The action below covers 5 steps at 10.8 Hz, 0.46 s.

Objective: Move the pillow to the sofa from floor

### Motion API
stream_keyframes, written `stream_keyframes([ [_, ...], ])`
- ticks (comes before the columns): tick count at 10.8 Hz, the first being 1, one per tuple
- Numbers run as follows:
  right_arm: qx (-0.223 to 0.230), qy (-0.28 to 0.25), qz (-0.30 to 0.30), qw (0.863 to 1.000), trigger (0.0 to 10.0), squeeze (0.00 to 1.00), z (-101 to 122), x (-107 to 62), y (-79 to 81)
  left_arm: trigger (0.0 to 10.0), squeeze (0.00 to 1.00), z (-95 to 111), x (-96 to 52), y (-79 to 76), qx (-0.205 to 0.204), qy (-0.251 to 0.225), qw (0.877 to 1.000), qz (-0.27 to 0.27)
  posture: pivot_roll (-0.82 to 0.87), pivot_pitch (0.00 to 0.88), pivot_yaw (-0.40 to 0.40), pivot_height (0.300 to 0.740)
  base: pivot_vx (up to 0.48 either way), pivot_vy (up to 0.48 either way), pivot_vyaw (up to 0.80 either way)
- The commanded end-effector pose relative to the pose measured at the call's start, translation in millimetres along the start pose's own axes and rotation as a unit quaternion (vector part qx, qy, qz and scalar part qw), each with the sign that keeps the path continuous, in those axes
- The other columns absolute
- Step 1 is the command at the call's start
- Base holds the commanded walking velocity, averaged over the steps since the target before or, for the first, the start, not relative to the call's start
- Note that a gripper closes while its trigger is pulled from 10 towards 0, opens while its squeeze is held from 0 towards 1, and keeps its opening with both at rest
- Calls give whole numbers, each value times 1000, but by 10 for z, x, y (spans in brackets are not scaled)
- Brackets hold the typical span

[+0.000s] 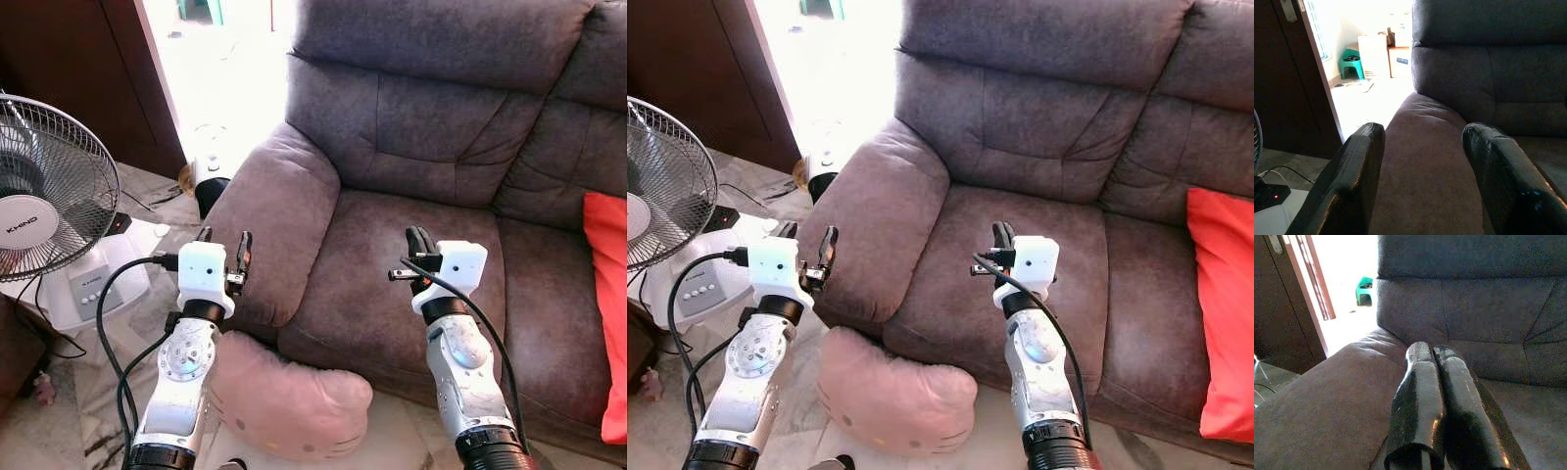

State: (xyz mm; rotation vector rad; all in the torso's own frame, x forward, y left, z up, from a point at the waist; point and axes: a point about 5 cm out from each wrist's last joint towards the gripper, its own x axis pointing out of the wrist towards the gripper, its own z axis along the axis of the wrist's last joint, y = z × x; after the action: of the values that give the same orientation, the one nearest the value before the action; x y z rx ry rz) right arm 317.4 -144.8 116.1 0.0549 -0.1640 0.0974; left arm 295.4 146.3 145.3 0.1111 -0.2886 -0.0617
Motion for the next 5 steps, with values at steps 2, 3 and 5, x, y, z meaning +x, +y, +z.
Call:
stream_keyframes([
  [2, 4, 7, 2, 1000, 10000, 0, -20, -5, -1, 10000, 0, 14, 1, 3, 4, 2, 1000, 2, 140, 162, -38, 690, 0, 0, 0],
  [3, 4, 8, 2, 1000, 10000, 0, -20, -6, 3, 10000, 0, 15, 0, 6, 4, 2, 1000, 3, 140, 163, -38, 670, 0, 0, 0],
  [5, 5, 8, 3, 1000, 10000, 0, -21, -5, 9, 10000, 0, 14, -1, 10, 4, 3, 1000, 3, 141, 165, -38, 645, 0, 0, 0],
])
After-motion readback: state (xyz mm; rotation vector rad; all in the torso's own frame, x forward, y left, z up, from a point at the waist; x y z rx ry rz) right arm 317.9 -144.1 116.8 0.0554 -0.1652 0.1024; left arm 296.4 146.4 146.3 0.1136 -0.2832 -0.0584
